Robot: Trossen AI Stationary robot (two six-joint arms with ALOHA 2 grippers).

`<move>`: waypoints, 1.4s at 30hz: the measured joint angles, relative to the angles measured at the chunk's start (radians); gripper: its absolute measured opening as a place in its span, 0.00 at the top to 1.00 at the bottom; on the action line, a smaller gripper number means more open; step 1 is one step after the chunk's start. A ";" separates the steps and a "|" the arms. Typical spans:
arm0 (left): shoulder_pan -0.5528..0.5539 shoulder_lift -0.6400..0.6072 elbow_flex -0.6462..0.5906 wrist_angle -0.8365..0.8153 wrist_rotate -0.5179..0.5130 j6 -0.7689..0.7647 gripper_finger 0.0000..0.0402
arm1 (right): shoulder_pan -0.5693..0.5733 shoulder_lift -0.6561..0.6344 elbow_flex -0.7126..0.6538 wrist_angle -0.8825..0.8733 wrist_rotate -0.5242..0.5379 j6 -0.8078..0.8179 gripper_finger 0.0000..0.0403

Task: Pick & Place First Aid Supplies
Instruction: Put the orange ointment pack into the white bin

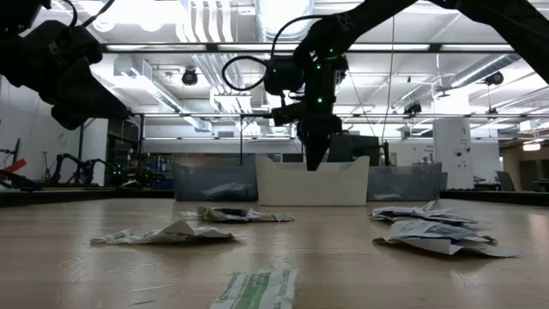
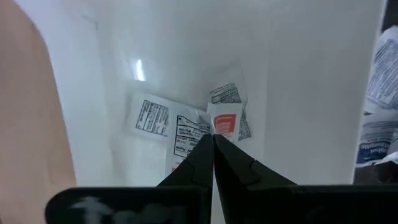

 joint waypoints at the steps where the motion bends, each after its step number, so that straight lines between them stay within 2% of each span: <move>1: 0.000 0.000 0.000 0.000 0.000 0.000 0.77 | -0.002 0.000 -0.003 -0.001 0.000 -0.006 0.98; 8: 0.000 0.000 0.000 0.000 0.000 0.000 0.77 | -0.018 0.000 -0.005 -0.001 -0.014 -0.027 0.96; 14: 0.000 0.000 0.000 0.000 0.000 0.000 0.77 | -0.022 -0.003 0.006 -0.019 -0.019 -0.006 0.83; 18: 0.000 0.000 0.000 0.000 0.000 0.000 0.77 | -0.012 -0.008 0.073 -0.155 -0.034 0.087 0.77; 20: 0.000 0.000 0.000 0.000 0.000 0.000 0.77 | -0.001 -0.009 0.114 -0.257 -0.092 0.163 0.75; 25: 0.000 0.000 0.000 -0.001 0.000 0.012 0.77 | 0.057 -0.040 0.144 -0.430 -0.321 0.309 0.73; 31: 0.000 0.000 0.000 -0.012 0.000 0.018 0.77 | 0.189 -0.131 0.014 -0.404 -0.330 0.383 0.75; 37: 0.000 0.002 0.000 -0.012 0.000 0.042 0.77 | 0.300 -0.216 -0.161 -0.206 -0.253 0.427 0.79; 42: 0.000 0.002 0.000 -0.012 0.000 0.042 0.77 | 0.347 -0.251 -0.307 -0.047 -0.251 0.413 0.81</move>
